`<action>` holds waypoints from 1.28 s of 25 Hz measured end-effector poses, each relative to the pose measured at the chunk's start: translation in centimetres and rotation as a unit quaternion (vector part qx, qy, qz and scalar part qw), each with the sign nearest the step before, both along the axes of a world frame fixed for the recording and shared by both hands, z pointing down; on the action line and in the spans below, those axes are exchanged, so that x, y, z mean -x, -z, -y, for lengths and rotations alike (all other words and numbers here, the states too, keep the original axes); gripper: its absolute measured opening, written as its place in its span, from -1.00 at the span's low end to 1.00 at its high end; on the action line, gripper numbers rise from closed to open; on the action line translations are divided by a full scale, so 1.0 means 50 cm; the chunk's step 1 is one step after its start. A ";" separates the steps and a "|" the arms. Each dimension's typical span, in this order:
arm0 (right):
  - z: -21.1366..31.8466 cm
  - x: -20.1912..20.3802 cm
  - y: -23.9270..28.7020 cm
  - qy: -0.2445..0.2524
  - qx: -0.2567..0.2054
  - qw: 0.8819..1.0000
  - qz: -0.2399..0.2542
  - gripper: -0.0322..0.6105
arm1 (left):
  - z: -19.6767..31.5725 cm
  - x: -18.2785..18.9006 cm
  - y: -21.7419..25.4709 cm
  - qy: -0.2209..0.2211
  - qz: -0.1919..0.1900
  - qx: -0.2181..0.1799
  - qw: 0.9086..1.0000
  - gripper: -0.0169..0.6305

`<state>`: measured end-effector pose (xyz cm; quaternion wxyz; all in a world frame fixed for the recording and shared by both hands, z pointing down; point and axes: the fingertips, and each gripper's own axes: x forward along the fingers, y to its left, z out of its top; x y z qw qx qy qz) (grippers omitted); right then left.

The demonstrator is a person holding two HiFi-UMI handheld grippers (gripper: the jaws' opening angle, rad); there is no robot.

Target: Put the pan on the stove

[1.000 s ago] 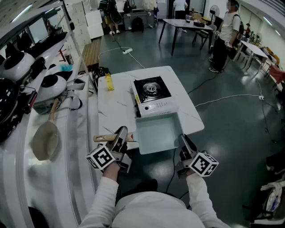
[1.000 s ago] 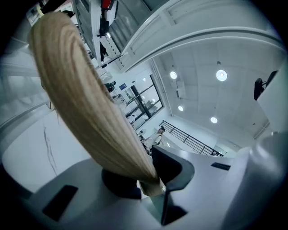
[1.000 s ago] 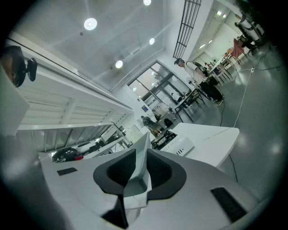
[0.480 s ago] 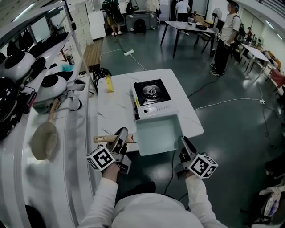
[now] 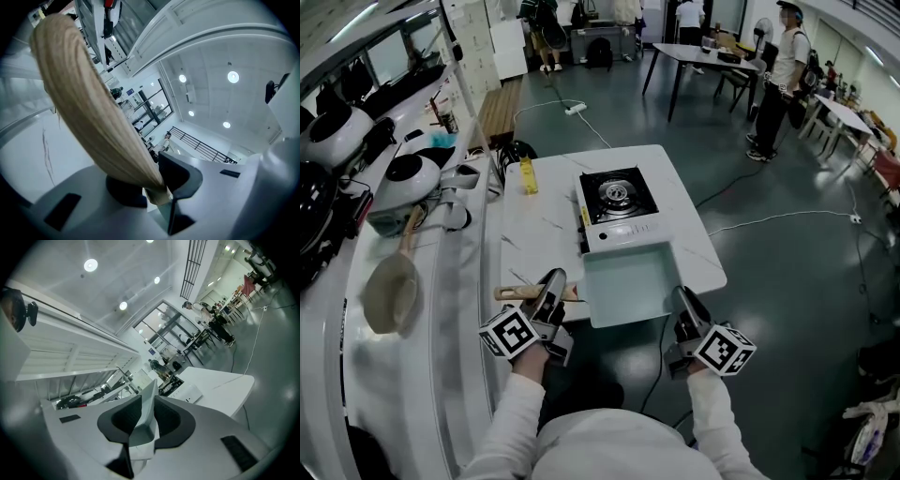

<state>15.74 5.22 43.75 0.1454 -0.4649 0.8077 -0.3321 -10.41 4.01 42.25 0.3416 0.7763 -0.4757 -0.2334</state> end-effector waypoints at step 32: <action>0.448 0.031 -0.032 -0.038 0.024 0.999 -0.016 -0.60 | 0.484 0.030 -0.051 -0.037 -0.009 0.025 0.999 -0.68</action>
